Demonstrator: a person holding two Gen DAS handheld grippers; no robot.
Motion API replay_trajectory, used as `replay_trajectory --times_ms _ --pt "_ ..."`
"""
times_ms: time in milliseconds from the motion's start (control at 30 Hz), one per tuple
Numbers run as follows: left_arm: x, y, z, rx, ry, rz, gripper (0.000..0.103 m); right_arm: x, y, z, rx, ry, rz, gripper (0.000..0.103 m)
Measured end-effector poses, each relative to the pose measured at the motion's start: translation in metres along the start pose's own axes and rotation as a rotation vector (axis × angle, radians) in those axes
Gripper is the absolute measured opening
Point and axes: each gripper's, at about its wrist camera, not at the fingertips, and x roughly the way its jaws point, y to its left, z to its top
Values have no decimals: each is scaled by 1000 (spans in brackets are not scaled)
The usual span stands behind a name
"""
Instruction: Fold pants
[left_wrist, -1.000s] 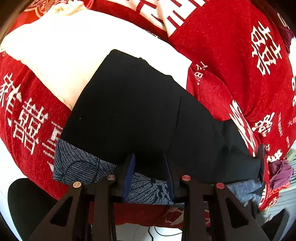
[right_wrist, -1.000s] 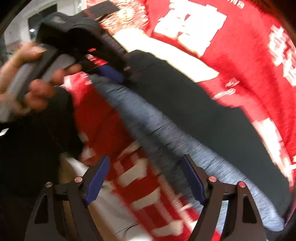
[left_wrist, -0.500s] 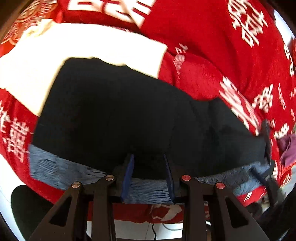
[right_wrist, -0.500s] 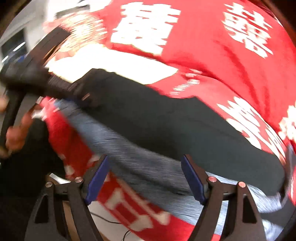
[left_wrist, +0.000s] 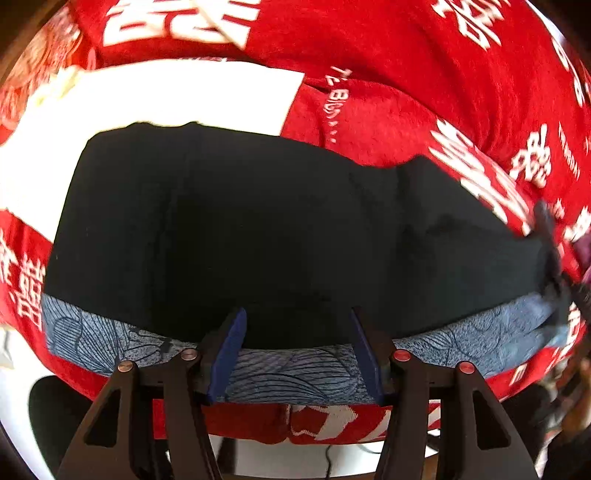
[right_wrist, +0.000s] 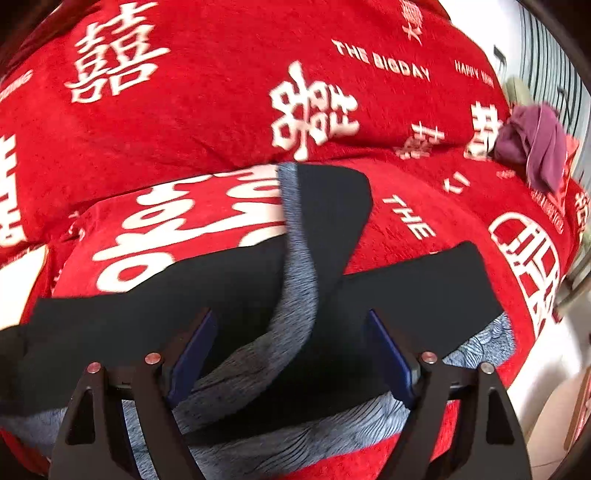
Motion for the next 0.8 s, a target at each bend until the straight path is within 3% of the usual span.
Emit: replay_trajectory --times_ms 267,367,467,533,633,667,700,733,767,800 --pt "-6 -74 32 89 27 -197 57 28 17 9 -59 69 -26 88" --pt "12 -107 41 112 86 -245 57 38 22 11 -63 92 -29 88" --pt "43 -133 31 176 189 -231 57 46 19 16 -43 105 -17 88" --pt "41 -142 25 200 132 -201 57 50 11 20 -9 100 -10 88" --pt "38 -146 26 200 132 -215 56 56 3 23 5 100 75 84" --pt "37 -143 29 189 127 -207 51 58 3 23 -8 104 89 73" --pt "41 -140 33 179 134 -194 30 60 4 23 -27 104 73 51" --pt "48 -137 37 173 151 -163 13 60 4 22 -48 95 44 38" --pt "49 -133 40 165 154 -161 10 60 2 22 -45 90 46 26" --pt "44 -130 39 154 153 -177 8 59 -3 23 -19 89 78 21"
